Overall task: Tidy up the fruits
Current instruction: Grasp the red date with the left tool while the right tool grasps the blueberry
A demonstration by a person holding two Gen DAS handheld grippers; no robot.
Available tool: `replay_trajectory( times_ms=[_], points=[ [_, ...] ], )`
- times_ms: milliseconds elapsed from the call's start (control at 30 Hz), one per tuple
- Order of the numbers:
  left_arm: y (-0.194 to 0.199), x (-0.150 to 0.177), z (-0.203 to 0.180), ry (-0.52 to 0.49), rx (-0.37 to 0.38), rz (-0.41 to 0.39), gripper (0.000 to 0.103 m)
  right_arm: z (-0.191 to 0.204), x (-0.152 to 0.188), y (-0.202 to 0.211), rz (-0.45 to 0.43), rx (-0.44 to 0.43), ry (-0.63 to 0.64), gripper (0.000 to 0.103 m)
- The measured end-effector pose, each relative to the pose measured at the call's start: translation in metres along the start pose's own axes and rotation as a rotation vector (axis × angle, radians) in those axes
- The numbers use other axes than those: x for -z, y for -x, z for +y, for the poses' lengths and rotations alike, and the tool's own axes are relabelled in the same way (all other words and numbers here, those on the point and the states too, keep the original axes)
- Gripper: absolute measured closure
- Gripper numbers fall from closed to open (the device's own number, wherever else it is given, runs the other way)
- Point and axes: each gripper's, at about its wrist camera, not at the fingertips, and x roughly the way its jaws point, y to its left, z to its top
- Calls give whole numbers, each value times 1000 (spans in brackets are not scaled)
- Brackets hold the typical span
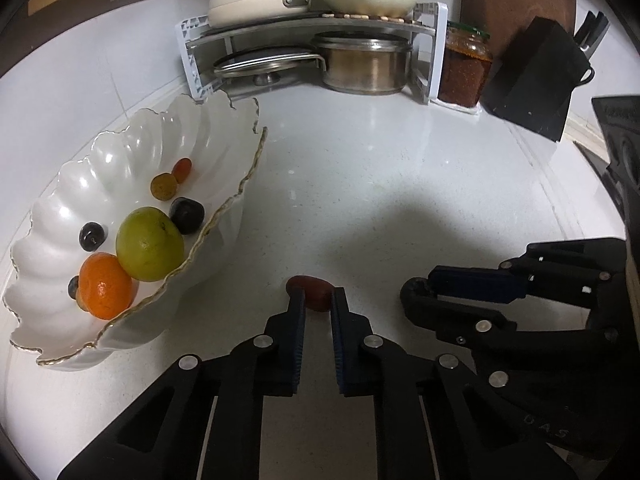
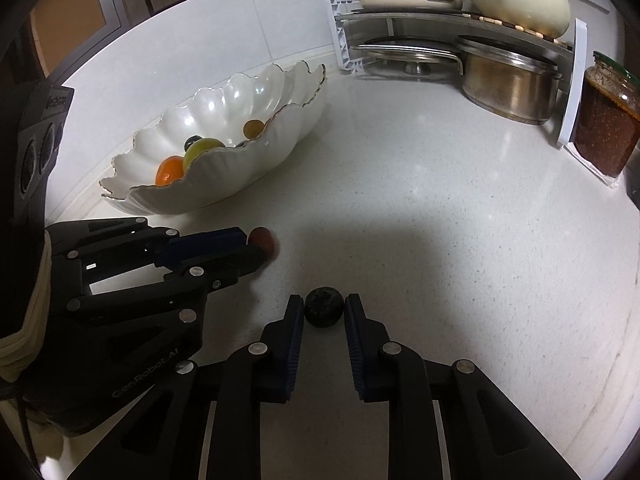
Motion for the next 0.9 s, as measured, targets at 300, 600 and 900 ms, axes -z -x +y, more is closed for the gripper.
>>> replay_trajectory(
  times_ms=[300,600,900],
  points=[
    [-1,0,0,-20,-16,-18,75,0,1,0,-3,4,-2,80],
    [-12,-7,-1,-35,6,-7,71,-10,-1,0,-8,6,-28,80],
    [-19,-16,-1,-52,35,-5,71,-15,-5,-1,-5,-1,-46,80]
  ],
)
